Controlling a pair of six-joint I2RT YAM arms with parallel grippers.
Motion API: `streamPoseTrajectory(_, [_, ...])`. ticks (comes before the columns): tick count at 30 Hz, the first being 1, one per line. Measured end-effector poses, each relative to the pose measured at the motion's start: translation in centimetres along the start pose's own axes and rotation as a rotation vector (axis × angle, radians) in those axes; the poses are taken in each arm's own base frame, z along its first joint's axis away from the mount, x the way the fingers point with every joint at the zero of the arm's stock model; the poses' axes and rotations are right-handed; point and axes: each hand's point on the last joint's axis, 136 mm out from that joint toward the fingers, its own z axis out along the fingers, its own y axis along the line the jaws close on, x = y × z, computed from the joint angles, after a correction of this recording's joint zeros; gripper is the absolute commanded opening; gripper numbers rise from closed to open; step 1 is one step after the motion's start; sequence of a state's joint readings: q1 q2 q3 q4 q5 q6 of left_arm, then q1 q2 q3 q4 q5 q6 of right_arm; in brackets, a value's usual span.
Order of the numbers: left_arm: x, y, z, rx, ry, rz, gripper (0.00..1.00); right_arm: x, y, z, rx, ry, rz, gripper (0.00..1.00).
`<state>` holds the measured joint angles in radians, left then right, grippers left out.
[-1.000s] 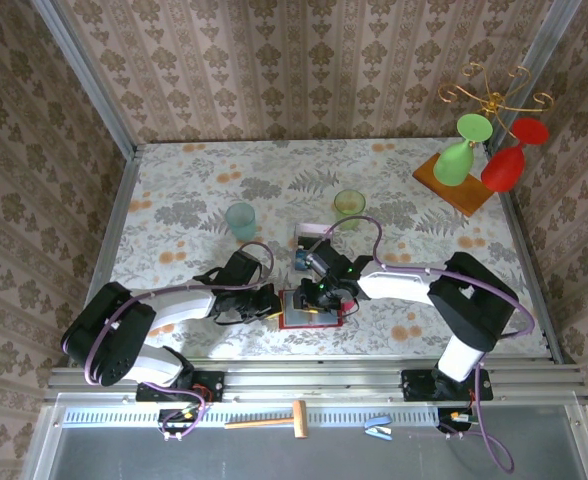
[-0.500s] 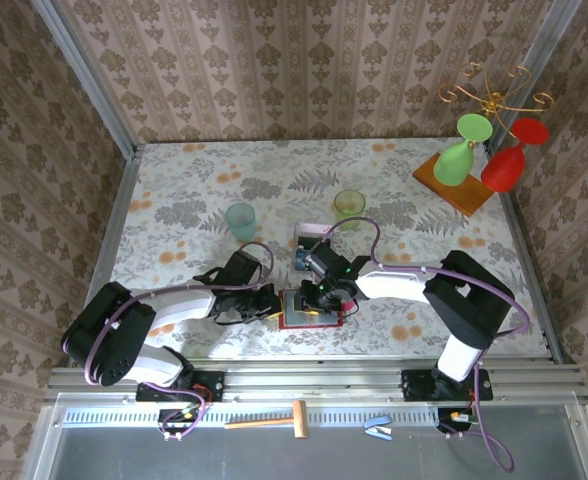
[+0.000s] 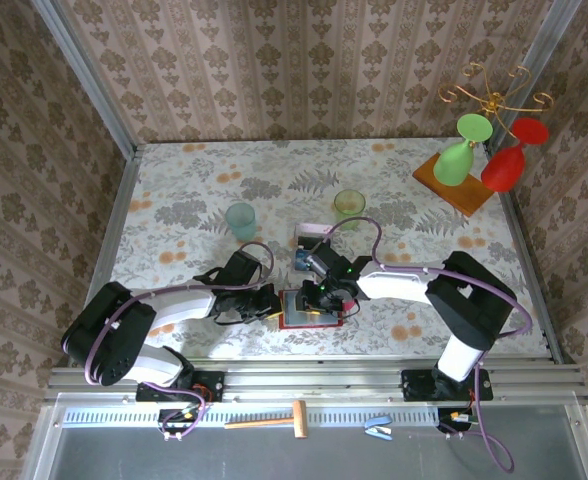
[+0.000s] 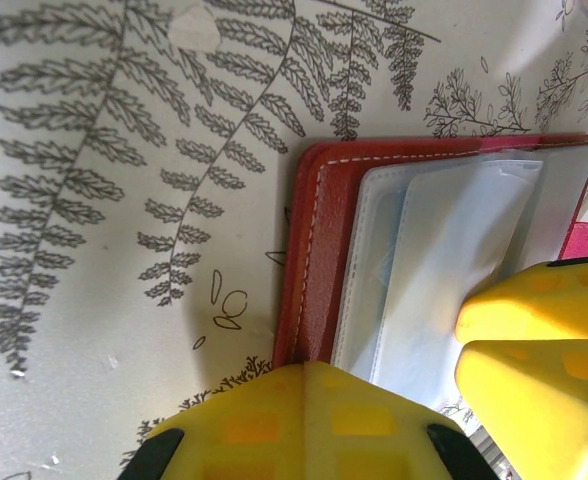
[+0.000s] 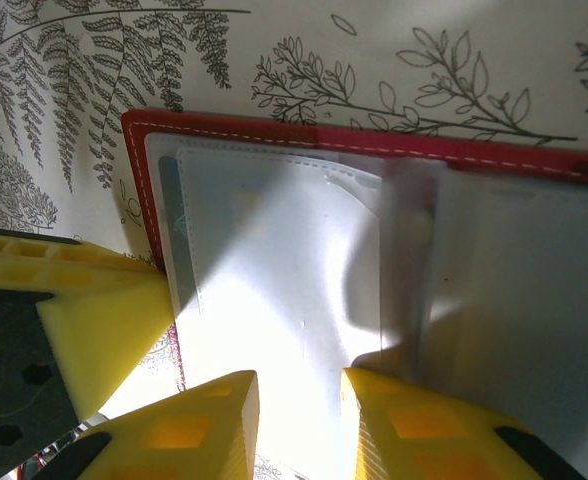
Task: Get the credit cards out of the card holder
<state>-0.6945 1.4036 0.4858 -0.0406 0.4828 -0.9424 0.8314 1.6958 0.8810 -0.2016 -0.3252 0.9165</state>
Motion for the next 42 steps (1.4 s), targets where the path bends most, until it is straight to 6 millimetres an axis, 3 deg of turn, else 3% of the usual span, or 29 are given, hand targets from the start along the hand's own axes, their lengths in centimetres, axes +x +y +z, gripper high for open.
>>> streamPoseTrajectory(14, [0.1, 0.0, -0.5, -0.039, 0.016, -0.011, 0.07, -0.1, -0.9, -0.1, -0.076, -0.023, 0.016, 0.30])
streamPoseTrajectory(22, [-0.6, -2.7, -1.9, 0.001, -0.021, 0.028, 0.23, -0.2, -0.9, -0.1, -0.129, -0.028, 0.036, 0.29])
streamPoseTrajectory(30, [0.2, -3.3, -0.3, 0.010, 0.013, 0.031, 0.31, -0.2, -0.9, -0.1, -0.179, -0.029, 0.056, 0.29])
streamPoseTrajectory(42, [0.0, -3.2, 0.9, 0.013, 0.020, 0.013, 0.32, -0.4, -0.9, -0.2, -0.253, -0.035, 0.077, 0.29])
